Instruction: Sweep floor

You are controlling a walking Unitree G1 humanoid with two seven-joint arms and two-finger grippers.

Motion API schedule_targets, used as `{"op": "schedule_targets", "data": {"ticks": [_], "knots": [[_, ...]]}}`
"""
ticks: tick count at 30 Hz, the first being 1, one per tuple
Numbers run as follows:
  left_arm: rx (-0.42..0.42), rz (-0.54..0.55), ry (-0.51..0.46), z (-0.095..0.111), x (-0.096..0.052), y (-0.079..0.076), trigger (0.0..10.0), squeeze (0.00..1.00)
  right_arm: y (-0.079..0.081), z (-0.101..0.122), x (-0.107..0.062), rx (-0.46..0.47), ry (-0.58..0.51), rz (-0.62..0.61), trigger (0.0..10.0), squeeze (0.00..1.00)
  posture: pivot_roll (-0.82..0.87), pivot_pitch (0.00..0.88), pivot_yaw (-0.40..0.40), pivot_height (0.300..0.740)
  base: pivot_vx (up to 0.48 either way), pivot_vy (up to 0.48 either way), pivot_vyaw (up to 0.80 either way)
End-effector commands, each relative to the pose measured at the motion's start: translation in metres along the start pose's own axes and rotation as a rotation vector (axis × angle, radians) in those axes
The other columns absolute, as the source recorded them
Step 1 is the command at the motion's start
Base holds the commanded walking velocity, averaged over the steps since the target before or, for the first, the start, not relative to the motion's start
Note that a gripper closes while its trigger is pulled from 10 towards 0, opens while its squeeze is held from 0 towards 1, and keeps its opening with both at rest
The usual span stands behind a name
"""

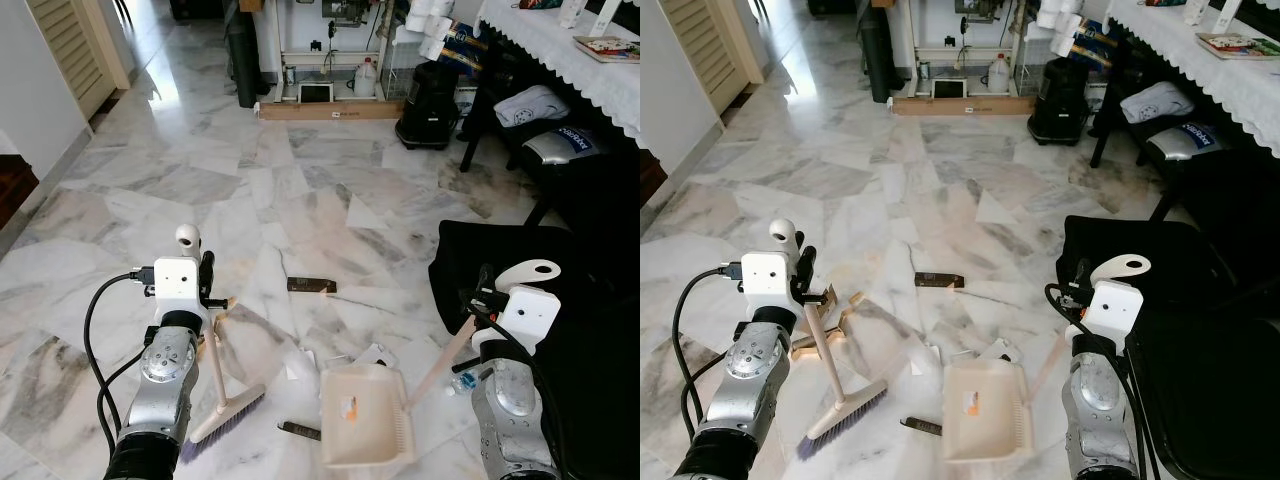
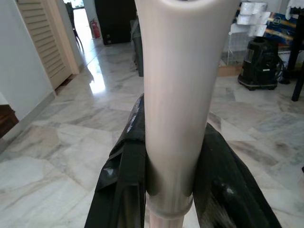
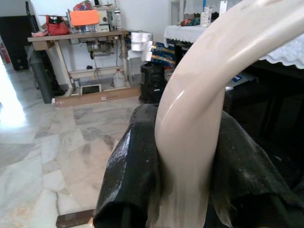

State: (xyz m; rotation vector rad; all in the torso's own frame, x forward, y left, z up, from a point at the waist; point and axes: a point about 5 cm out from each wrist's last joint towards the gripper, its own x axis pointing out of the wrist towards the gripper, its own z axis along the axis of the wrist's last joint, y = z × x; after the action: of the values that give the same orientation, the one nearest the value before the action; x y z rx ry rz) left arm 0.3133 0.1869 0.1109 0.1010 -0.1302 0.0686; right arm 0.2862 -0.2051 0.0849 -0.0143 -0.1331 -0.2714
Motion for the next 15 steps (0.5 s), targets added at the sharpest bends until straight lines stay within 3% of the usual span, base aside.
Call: {"op": "schedule_targets", "data": {"ticks": [1, 15], "knots": [[0.01, 0.001, -0.04, 0.0074, 0.0031, -0.0001, 10.0, 0.0, 0.0021, 0.0103, 0.0037, 0.01, -0.048, 0.002, 10.0, 0.0, -0.07, 0.046, 0.013, 0.74, 0.0, 0.0, 0.0], [0.012, 0.007, -0.039, 0.0073, 0.0032, 0.0008, 10.0, 0.0, 0.0001, 0.0088, 0.0022, 0.0, -0.041, -0.003, 10.0, 0.0, -0.07, 0.05, 0.013, 0.74, 0.0, 0.0, 0.0]]}}
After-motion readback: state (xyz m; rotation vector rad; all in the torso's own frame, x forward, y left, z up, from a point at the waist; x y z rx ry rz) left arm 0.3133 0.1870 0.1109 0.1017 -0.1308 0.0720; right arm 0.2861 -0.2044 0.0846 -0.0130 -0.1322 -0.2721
